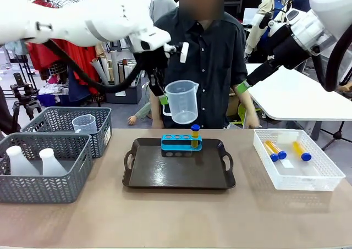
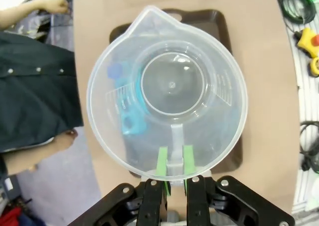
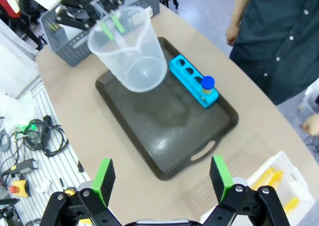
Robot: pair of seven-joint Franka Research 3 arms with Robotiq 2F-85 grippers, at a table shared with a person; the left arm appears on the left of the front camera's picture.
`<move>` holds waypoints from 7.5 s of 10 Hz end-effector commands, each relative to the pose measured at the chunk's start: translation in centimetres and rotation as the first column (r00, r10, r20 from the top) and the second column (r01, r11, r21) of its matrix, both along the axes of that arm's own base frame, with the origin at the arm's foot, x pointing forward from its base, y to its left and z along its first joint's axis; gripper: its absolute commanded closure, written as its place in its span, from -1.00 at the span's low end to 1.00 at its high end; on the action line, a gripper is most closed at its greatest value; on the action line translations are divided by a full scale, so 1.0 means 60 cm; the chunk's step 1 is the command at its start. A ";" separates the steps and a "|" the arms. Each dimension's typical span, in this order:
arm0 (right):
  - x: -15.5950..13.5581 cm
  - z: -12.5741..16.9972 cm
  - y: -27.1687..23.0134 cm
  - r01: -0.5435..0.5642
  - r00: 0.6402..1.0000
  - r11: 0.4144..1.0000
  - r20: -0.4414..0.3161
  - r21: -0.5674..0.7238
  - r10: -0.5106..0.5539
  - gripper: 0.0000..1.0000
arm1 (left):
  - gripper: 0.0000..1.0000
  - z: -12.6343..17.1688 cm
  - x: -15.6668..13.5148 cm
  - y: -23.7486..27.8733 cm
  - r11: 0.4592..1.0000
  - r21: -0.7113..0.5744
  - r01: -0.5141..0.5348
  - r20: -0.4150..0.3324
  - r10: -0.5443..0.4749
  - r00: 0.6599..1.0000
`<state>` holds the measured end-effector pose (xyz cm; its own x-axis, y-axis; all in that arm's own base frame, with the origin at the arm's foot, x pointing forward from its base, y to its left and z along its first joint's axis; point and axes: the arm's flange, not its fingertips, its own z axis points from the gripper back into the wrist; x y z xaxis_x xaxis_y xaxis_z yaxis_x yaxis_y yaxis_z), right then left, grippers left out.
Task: Prepare the laboratory tools.
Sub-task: Pick up one Large Measuring Cup and place it on the Handle tray, then pick up one Small flask and place it on the Handle tray.
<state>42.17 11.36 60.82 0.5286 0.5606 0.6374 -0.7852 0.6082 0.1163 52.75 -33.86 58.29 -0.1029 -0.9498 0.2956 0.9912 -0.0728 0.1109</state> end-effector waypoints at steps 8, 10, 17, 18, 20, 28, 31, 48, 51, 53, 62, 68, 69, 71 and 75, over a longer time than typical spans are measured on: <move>0.000 0.001 0.000 0.006 1.000 1.000 -0.011 0.012 -0.005 -1.00 | 1.00 -0.246 0.048 -0.137 0.976 0.175 0.132 -0.065 -0.123 0.990; 0.000 0.001 0.000 0.006 1.000 1.000 -0.011 0.012 -0.005 -1.00 | 1.00 -0.268 0.047 -0.147 0.977 0.173 0.127 -0.079 -0.114 0.990; 0.000 0.001 0.000 0.006 1.000 1.000 -0.011 0.012 -0.005 -1.00 | 1.00 -0.318 0.037 -0.165 0.974 0.172 0.150 -0.099 -0.134 0.986; 0.000 0.001 0.000 0.006 1.000 1.000 -0.011 0.012 -0.005 -1.00 | 0.96 -0.323 0.036 -0.167 0.971 0.177 0.158 -0.109 -0.140 0.984; 0.000 0.001 0.000 0.006 1.000 1.000 -0.011 0.012 -0.005 -1.00 | 0.20 -0.323 0.037 -0.167 0.970 0.181 0.162 -0.117 -0.143 0.983; 0.000 0.001 0.000 0.006 1.000 1.000 -0.011 0.012 -0.005 -1.00 | -1.00 -0.223 0.004 -0.111 0.984 0.128 0.125 -0.102 -0.113 0.988; 0.000 0.001 0.000 0.006 1.000 1.000 -0.011 0.012 -0.005 -1.00 | -1.00 -0.163 -0.012 -0.079 0.991 0.089 0.104 -0.092 -0.096 0.991; 0.000 0.001 0.000 0.006 1.000 1.000 -0.011 0.012 -0.005 -1.00 | -1.00 0.007 -0.097 0.400 0.313 0.211 -0.926 0.060 0.941 0.332; 0.000 0.001 0.000 0.006 1.000 1.000 -0.011 0.012 -0.005 -1.00 | -1.00 0.005 -0.077 0.393 0.368 0.200 -0.908 0.041 0.923 0.383; 0.000 0.001 0.000 0.006 1.000 1.000 -0.011 0.012 -0.005 -1.00 | -1.00 0.005 -0.077 0.393 0.368 0.200 -0.908 0.041 0.923 0.383; 0.000 0.001 0.000 0.006 1.000 1.000 -0.011 0.012 -0.005 -1.00 | -1.00 -0.050 -0.137 0.497 0.036 0.202 -0.979 -0.013 0.999 0.035; 0.000 0.001 0.000 0.006 1.000 1.000 -0.011 0.012 -0.005 -1.00 | -1.00 -0.220 -0.127 0.513 -0.111 0.206 -0.972 0.005 0.994 -0.112; 0.000 0.001 0.000 0.006 1.000 1.000 -0.011 0.012 -0.005 -1.00 | -1.00 -0.236 -0.124 0.516 -0.136 0.209 -0.968 0.002 0.990 -0.139; 0.000 0.001 0.000 0.006 1.000 1.000 -0.011 0.012 -0.005 -1.00 | -1.00 -0.265 -0.113 0.526 -0.145 0.233 -0.962 0.004 0.989 -0.148; 0.000 0.001 0.000 0.006 1.000 1.000 -0.011 0.012 -0.005 -1.00 | -0.65 -0.291 -0.103 0.543 -0.166 0.269 -0.949 -0.002 0.985 -0.173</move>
